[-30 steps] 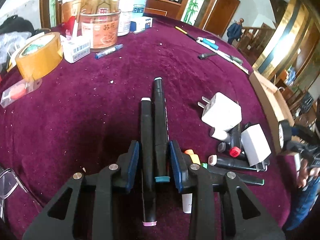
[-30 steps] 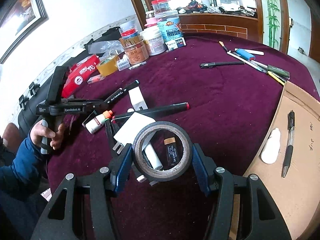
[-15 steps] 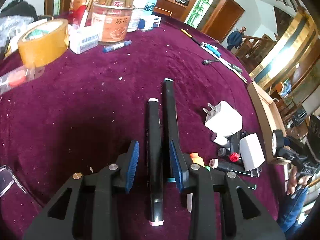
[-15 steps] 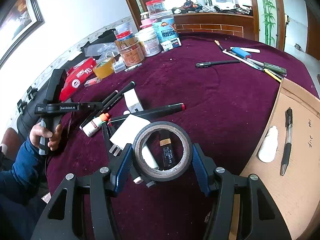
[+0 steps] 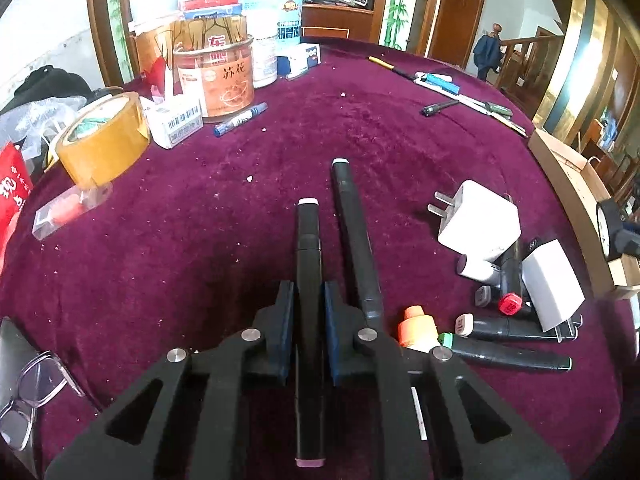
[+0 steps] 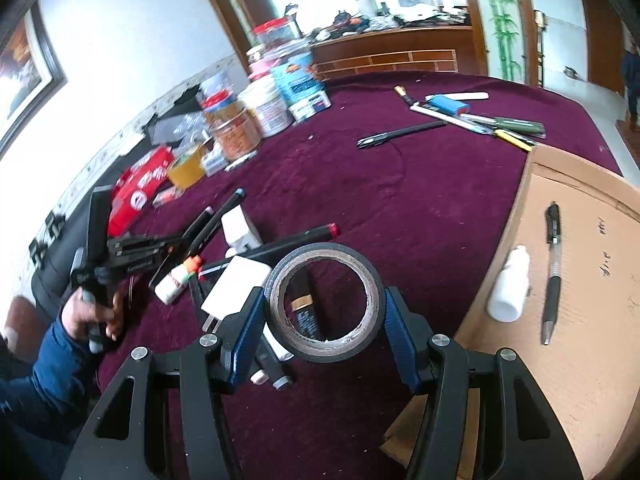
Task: Organize rigid objects
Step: 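Carry the markers in left tool and the tape roll in right tool to the tray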
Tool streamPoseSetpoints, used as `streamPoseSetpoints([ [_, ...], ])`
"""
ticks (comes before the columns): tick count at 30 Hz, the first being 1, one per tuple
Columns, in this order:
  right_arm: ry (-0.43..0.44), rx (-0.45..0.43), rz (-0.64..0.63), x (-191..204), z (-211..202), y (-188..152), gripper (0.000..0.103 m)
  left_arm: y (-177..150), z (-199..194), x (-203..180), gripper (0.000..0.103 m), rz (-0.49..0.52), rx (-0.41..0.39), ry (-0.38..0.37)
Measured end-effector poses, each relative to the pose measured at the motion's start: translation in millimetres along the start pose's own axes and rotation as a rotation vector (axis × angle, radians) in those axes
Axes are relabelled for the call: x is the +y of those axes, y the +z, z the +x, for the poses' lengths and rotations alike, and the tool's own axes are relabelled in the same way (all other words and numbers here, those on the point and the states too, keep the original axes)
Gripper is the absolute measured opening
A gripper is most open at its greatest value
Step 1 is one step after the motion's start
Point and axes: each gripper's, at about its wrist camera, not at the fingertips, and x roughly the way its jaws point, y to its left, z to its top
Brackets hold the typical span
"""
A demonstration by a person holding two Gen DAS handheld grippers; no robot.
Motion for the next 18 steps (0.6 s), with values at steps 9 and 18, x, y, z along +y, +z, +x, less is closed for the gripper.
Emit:
streamPoseSetpoints([
  [9, -0.013, -0.066, 0.128, -29, -19, 8, 0.053, 17, -30, -4, 0.012, -0.065, -0.063, -0.126],
  [18, -0.09, -0.142, 0.267, -72, -45, 11, 0.053, 43, -57, -75, 0.012, 0.03, -0.109, -0.307],
])
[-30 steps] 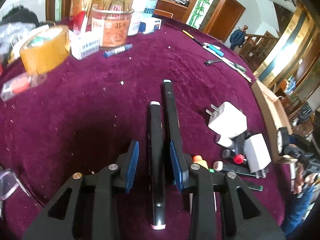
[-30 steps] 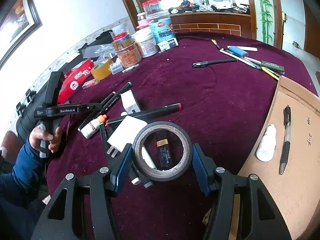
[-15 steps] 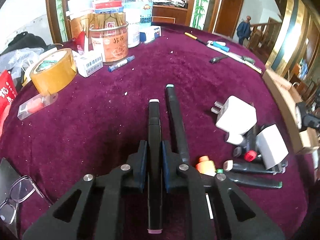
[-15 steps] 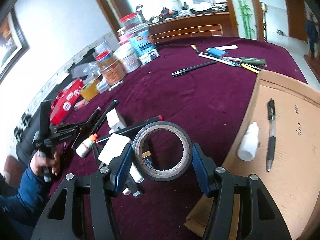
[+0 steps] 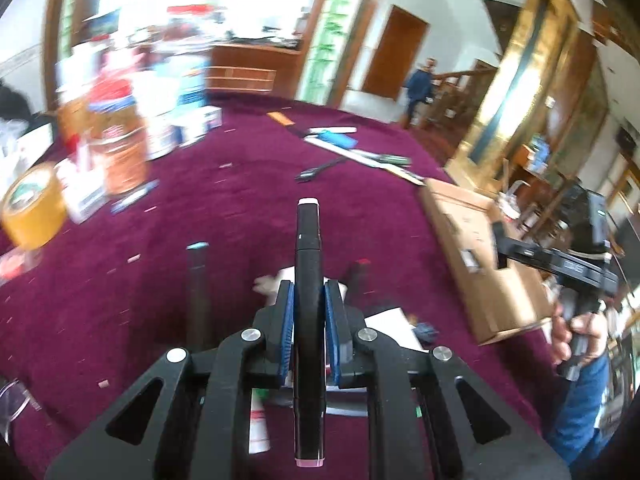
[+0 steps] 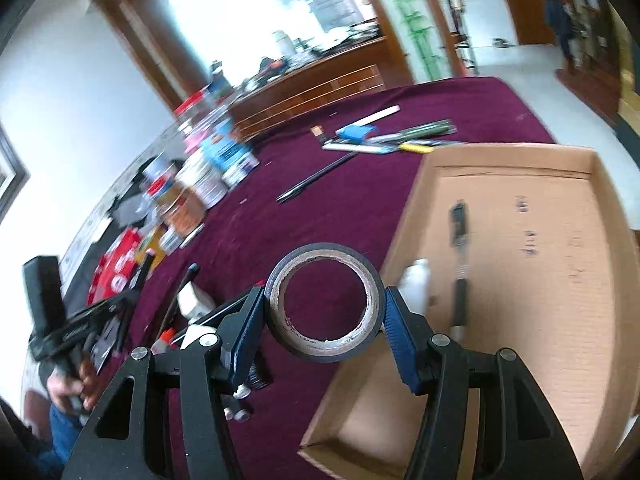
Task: Organize rigid objects
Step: 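Carry the markers in left tool and the tape roll in right tool to the tray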
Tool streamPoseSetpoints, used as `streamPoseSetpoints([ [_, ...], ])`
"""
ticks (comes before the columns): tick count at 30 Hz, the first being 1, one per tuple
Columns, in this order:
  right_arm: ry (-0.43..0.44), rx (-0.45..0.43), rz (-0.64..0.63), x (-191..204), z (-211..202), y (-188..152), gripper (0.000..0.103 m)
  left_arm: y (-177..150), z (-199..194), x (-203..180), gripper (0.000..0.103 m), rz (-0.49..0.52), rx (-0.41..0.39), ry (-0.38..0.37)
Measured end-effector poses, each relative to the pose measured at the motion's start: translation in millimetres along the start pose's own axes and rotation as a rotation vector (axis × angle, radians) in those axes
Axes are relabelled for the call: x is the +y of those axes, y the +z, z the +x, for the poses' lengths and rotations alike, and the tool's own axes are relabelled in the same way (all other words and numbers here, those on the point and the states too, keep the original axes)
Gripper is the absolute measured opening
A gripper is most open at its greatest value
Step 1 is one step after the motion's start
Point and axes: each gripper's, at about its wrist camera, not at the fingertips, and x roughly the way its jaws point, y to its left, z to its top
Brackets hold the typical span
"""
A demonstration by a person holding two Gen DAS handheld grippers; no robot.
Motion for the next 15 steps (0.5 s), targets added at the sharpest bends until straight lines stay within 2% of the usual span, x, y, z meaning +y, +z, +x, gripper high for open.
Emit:
streamPoseSetpoints([
  [8, -0.11, -0.053, 0.1, -36, -16, 10, 0.053, 22, 33, -89, 0.012, 0.096, 0.044, -0.157],
  [15, -0.228, -0.071, 0.189, -74, -28, 15, 0.053, 41, 92, -166, 0.012, 0.077, 0.148, -0.309],
])
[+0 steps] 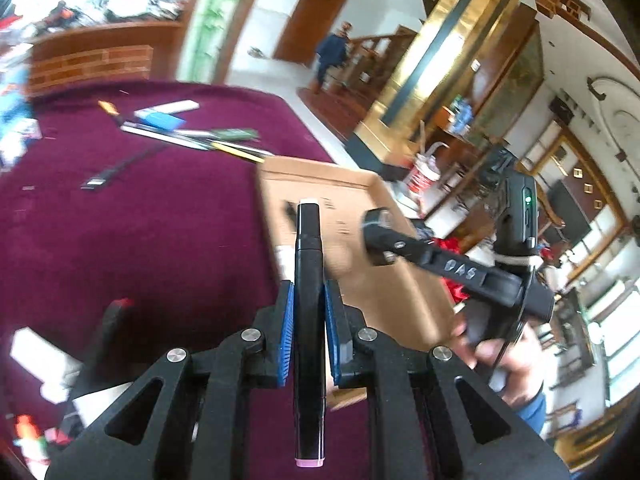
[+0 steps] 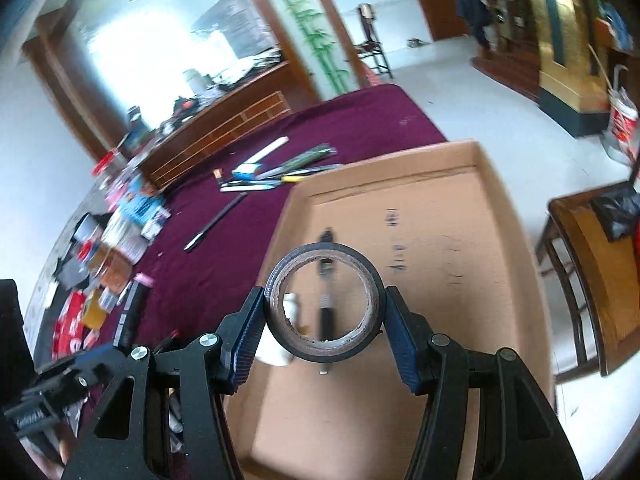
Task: Organize rigid objects
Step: 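Carry the markers in left tool and the tape roll in right tool to the tray, then open left tool to lay the markers in the tray while right tool releases the tape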
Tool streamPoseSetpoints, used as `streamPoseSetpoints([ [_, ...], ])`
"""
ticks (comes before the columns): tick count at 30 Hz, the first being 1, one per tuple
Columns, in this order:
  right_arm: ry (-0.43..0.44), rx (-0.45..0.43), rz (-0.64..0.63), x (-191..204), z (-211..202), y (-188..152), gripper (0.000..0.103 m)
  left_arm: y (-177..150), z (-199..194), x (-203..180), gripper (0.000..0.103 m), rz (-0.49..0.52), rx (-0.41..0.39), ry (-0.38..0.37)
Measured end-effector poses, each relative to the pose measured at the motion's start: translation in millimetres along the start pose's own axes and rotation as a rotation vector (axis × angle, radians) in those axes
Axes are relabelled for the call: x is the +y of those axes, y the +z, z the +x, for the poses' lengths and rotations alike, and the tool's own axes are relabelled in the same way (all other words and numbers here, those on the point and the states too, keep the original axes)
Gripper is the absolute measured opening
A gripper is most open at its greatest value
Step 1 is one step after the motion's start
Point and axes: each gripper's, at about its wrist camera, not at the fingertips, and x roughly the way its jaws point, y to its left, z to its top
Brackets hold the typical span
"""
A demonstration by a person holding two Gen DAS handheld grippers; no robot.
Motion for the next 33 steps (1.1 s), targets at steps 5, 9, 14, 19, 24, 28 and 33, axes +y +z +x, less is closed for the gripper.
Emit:
streamPoseSetpoints([
  [5, -0.118, 0.018, 0.024, -24, 5, 5, 0.053, 22, 46, -26, 0.012, -0.011, 0.061, -0.05],
  [9, -0.188, 0.041, -0.019, -26, 9, 4, 0.053, 35, 83, -39, 0.012, -0.021, 0.096, -0.04],
  [14, -0.234, 0.061, -0.076, -20, 11, 2, 0.053, 48, 113, -35, 0.012, -0.051, 0.111, -0.007],
  [19, -0.258, 0.099, -0.11, -15, 22, 0, 0.053, 58, 138, -23, 0.012, -0.098, 0.125, 0.014],
  [24, -0.287, 0.105, -0.139, -11, 21, -2, 0.053, 55, 159, -16, 0.012, -0.123, 0.168, 0.028],
  [28, -0.298, 0.103, -0.159, -7, 19, -3, 0.053, 51, 168, -12, 0.012, -0.143, 0.191, 0.026],
  [33, -0.308, 0.13, -0.167, -6, 26, -7, 0.053, 49, 166, -12, 0.012, -0.158, 0.191, 0.035],
])
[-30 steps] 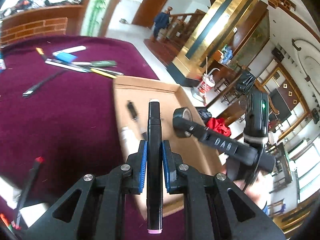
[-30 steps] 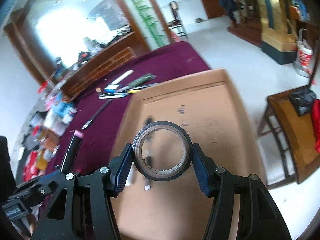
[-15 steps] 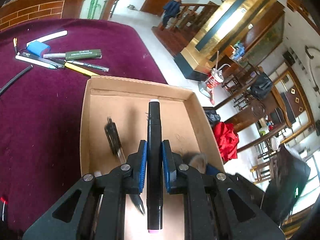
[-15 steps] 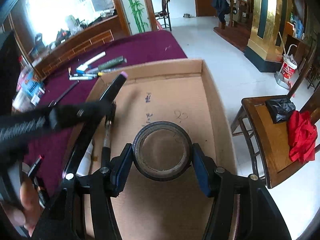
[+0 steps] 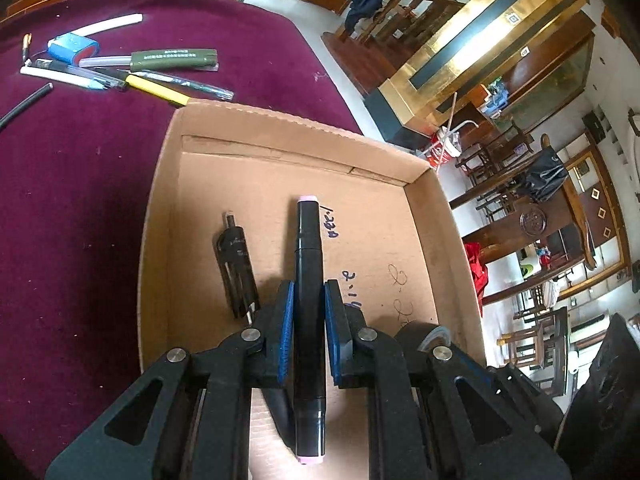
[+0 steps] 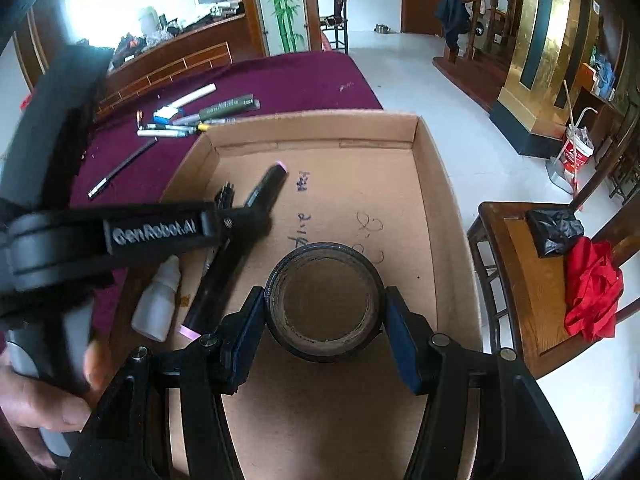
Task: Organize rigid objects
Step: 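Open left tool to lay the markers in the tray while right tool releases the tape, then return left tool to the table and grasp the teal-capped black marker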
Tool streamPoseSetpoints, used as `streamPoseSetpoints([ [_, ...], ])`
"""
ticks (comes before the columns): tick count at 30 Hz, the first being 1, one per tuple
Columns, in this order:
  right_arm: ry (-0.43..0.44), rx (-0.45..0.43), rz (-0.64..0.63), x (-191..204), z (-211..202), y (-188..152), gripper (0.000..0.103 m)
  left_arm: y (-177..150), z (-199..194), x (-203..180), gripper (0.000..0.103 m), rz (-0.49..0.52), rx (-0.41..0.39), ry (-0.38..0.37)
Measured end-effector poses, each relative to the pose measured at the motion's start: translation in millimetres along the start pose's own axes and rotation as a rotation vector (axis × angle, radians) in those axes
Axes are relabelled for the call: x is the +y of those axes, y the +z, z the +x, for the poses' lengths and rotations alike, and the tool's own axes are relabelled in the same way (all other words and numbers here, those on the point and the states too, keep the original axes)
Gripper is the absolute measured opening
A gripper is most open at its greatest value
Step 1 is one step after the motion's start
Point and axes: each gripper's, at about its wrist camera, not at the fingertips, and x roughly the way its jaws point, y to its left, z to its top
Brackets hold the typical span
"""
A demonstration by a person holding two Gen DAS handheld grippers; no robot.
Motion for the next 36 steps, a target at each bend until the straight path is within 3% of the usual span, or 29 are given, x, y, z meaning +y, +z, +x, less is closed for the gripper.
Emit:
streamPoseSetpoints([
  [7, 0.004, 0.005, 0.02, -3, -1, 0, 0.053, -2, -2, 4, 0.013, -0.019, -0.008, -0.009],
  [12, 0.015, 0.013, 0.038, -5, 0, 3, 0.055, -4, -6, 0, 0.033, -0.016, -0.014, -0.026],
  [14, 0.013, 0.0, 0.043, -6, -4, 4, 0.055, -5, -9, -2, 0.034, -0.017, -0.021, -0.026],
  [20, 0.013, -0.088, 0.072, -11, -21, 6, 0.056, -8, -32, 2, 0.034, -0.03, -0.065, -0.019],
  [25, 0.033, -0.218, 0.085, -9, -42, 8, 0.056, -14, -65, 6, 0.034, -0.025, -0.136, -0.004],
  [30, 0.14, -0.328, 0.082, 1, -60, 7, 0.056, -31, -101, 6, 0.034, -0.005, -0.202, 0.005],
  [33, 0.196, -0.395, 0.009, 19, -72, 5, 0.056, -46, -123, 8, 0.034, 0.001, -0.246, 0.003],
  [36, 0.318, -0.416, -0.074, 39, -78, 2, 0.064, -67, -146, 12, 0.041, 0.028, -0.268, 0.015],
])
